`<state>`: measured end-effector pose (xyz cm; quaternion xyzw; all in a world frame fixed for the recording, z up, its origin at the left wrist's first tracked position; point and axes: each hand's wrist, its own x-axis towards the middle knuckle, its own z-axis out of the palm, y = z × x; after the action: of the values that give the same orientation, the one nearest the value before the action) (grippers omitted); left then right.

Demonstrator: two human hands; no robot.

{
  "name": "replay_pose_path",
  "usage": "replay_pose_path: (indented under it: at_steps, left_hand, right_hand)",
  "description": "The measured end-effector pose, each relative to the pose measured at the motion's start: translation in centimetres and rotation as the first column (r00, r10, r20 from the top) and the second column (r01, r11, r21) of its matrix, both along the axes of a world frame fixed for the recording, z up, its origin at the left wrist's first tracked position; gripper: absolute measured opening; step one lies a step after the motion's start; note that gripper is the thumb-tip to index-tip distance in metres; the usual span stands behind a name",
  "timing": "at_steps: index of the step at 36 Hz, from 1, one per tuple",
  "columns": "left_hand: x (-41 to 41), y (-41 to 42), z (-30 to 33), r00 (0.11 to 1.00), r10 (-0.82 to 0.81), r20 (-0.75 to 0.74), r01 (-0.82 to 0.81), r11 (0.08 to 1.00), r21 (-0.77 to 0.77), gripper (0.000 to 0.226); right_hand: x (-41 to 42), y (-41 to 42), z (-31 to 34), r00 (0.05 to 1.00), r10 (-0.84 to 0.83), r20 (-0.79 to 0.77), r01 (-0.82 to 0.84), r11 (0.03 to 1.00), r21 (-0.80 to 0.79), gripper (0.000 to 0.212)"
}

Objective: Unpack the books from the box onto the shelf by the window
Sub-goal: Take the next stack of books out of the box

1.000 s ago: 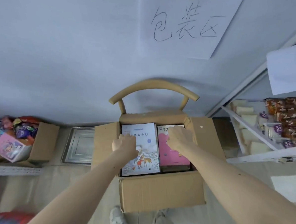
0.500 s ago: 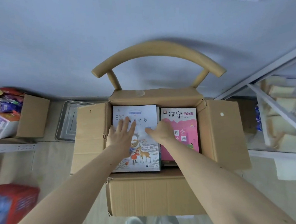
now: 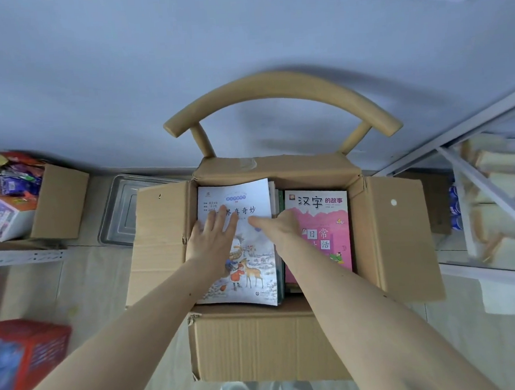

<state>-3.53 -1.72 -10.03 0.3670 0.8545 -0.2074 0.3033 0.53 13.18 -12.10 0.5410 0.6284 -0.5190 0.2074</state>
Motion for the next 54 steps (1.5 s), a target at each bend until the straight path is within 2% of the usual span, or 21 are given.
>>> replay_pose_path:
  at_steps: [4, 8, 14, 18, 20, 23, 26, 28, 30, 35, 39, 44, 46, 50, 54]
  left_hand:
    - [0.0, -0.4, 0.1, 1.000, -0.002, 0.015, 0.001, 0.998, 0.059, 0.125]
    - [0.2, -0.4, 0.4, 0.996, 0.062, 0.062, -0.069, 0.990, 0.120, 0.125]
    - [0.6, 1.2, 0.6, 0.952, 0.241, 0.190, -0.275, 0.944, 0.180, 0.125]
    - [0.8, 2.8, -0.1, 0.793, 0.515, 0.324, -0.579, 0.804, 0.139, 0.121]
    - [0.7, 3.0, -0.7, 0.721, 0.575, 0.386, -0.655, 0.748, 0.108, 0.113]
    - [0.8, 3.3, -1.6, 0.610, 0.646, 0.459, -0.758, 0.645, 0.101, 0.101]
    - [0.5, 3.8, -1.6, 0.509, 0.731, 0.454, -0.839, 0.540, 0.070, 0.081]
    - [0.4, 4.0, -1.5, 0.412, 0.783, 0.466, -0.892, 0.450, 0.031, 0.071]
    - [0.2, 4.2, -1.4, 0.349, 0.804, 0.482, -0.917, 0.399, -0.001, 0.073]
    - [0.0, 4.1, -1.8, 0.199, 0.816, 0.543, -0.959, 0.276, -0.063, 0.089]
    - [0.5, 3.0, -1.9, 0.106, 0.776, 0.622, -0.984, 0.173, -0.049, 0.078]
    - [1.3, 1.7, -0.8, -0.120, 0.607, 0.786, -0.991, -0.116, -0.061, 0.076]
    - [1.4, 1.4, 0.1, -0.150, 0.533, 0.833, -0.985, -0.153, -0.079, 0.071]
    - [0.8, 0.6, 3.4, -0.180, 0.425, 0.887, -0.980, -0.159, -0.123, 0.047]
    - [0.2, -0.9, 8.2, -0.251, 0.309, 0.917, -0.957, -0.221, -0.188, 0.051]
  right_hand:
    - [0.7, 0.7, 0.2, 0.999, -0.008, -0.048, 0.007, 1.000, -0.013, 0.068]
    - [1.7, 2.5, 0.8, 0.984, -0.011, -0.177, -0.001, 0.998, -0.064, 0.034]
    - [3.8, 6.0, 1.4, 0.973, -0.033, -0.230, 0.010, 0.995, -0.102, 0.019]
    - [5.0, 7.3, 0.7, 0.976, -0.015, -0.215, -0.001, 0.997, -0.075, 0.012]
    - [5.0, 7.1, 0.1, 0.981, 0.003, -0.196, -0.013, 0.999, -0.052, 0.011]
    - [4.6, 6.6, -1.1, 0.992, 0.024, -0.127, -0.022, 1.000, 0.020, 0.026]
    - [4.3, 6.4, -1.7, 0.998, 0.070, 0.007, -0.070, 0.991, 0.116, 0.048]
    - [4.2, 6.3, -1.9, 1.000, 0.015, -0.014, -0.014, 0.996, 0.083, 0.051]
    - [4.1, 6.3, -2.1, 0.997, -0.049, -0.065, 0.051, 0.998, 0.035, 0.050]
    - [4.3, 5.9, -2.1, 0.972, -0.141, -0.186, 0.126, 0.988, -0.091, 0.044]
    - [4.4, 5.6, -1.9, 0.974, -0.096, -0.205, 0.068, 0.987, -0.143, 0.050]
    - [4.4, 5.7, -0.4, 0.941, -0.157, -0.300, 0.099, 0.975, -0.199, 0.060]
    - [4.1, 5.7, 1.0, 0.942, -0.157, -0.296, 0.095, 0.972, -0.215, 0.054]
    - [3.2, 5.6, 4.8, 0.933, -0.050, -0.357, -0.013, 0.985, -0.173, 0.021]
    - [1.5, 4.4, 9.9, 0.870, 0.074, -0.487, -0.129, 0.988, -0.081, 0.032]
